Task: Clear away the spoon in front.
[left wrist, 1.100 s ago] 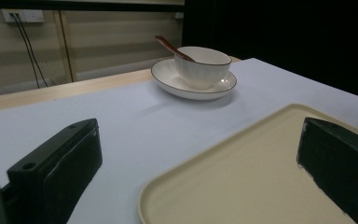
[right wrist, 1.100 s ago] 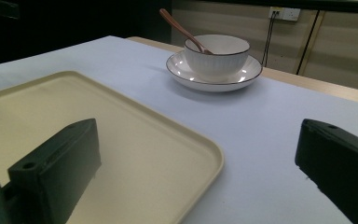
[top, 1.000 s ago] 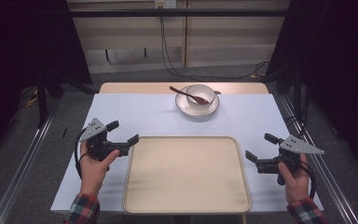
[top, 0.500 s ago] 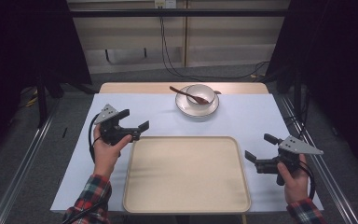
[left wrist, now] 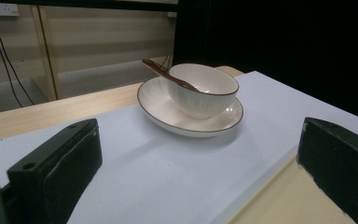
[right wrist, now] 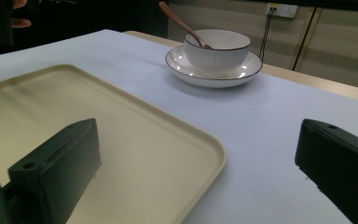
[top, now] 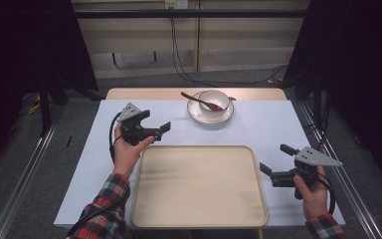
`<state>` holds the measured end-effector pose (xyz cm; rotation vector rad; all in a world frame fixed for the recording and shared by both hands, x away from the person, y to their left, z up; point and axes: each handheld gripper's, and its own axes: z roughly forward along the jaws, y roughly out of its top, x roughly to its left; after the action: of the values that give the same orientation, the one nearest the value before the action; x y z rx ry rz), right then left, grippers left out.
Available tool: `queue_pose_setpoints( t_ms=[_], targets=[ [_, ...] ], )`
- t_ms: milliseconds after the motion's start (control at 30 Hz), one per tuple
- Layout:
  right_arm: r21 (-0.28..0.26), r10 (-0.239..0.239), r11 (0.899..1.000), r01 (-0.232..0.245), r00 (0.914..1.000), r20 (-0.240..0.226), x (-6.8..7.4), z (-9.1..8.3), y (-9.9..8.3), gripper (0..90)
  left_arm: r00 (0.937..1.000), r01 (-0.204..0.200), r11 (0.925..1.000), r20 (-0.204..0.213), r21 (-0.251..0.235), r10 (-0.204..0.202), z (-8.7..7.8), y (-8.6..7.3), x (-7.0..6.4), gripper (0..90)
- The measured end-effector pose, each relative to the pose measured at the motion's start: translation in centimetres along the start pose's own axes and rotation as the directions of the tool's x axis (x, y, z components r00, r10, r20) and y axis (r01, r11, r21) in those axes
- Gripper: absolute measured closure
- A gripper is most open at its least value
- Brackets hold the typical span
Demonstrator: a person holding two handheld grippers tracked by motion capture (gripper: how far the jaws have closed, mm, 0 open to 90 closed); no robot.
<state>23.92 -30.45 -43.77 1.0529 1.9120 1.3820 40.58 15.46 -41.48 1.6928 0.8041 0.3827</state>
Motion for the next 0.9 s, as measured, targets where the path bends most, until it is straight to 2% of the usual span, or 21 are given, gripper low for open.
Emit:
queue_pose_setpoints(
  t_ms=[67,200,233,300,367,400,433,500,533,767,900],
  targets=[
    [0.0,-0.005,1.0,0.005,1.0,-0.005,0.0,0.2,0.0,0.0,0.9999,0.009,1.0,-0.004,0.002,-0.009,1.0,0.3,0.1,0.0],
    [-0.001,-0.01,1.0,0.01,0.9999,-0.004,0.1,0.3,0.0,0.0,1.0,0.004,0.9999,-0.007,0.013,-0.004,1.9,0.6,0.1,0.0],
    [-0.001,-0.01,1.0,0.01,0.9999,-0.004,0.1,0.3,0.0,0.0,0.9999,0.01,0.9999,-0.003,0.0,-0.01,2.3,0.7,0.1,0.0],
    [-0.002,-0.007,1.0,0.007,0.9999,-0.01,0.0,0.1,0.0,0.0,0.9996,0.027,0.9996,-0.012,0.004,-0.027,2.8,0.8,0.0,0.0],
    [-0.008,-0.009,1.0,0.009,1.0,-0.002,0.0,0.0,0.0,0.0,0.9999,0.017,0.9998,-0.001,0.006,-0.017,3.4,0.8,0.1,0.0],
    [-0.011,0.001,1.0,-0.001,1.0,-0.007,0.1,0.0,0.0,0.0,0.9995,0.026,0.9996,-0.018,0.006,-0.026,3.7,0.9,-0.1,0.0],
    [-0.012,0.001,1.0,-0.001,1.0,-0.004,0.1,0.0,0.1,0.0,0.9994,0.032,0.9995,-0.013,-0.007,-0.032,4.0,0.9,-0.1,0.0],
    [-0.011,-0.003,1.0,0.003,1.0,-0.004,0.1,-0.1,0.1,0.0,0.9992,0.034,0.9994,-0.02,0.006,-0.034,4.5,1.1,-0.2,0.0],
    [-0.011,0.0,1.0,0.0,1.0,-0.005,0.2,-0.1,0.1,0.0,0.9986,0.049,0.9988,-0.022,-0.005,-0.049,4.9,1.2,-0.3,0.0],
    [-0.011,-0.011,1.0,0.011,0.9997,-0.02,0.3,0.0,0.1,0.0,0.9984,0.034,0.9984,-0.046,0.045,-0.032,7.2,0.9,-0.2,0.0],
    [-0.013,-0.005,1.0,0.005,0.9999,-0.01,0.4,0.0,0.2,0.0,0.9978,0.037,0.9979,-0.057,0.052,-0.034,8.0,0.8,0.0,0.0]
  ],
)
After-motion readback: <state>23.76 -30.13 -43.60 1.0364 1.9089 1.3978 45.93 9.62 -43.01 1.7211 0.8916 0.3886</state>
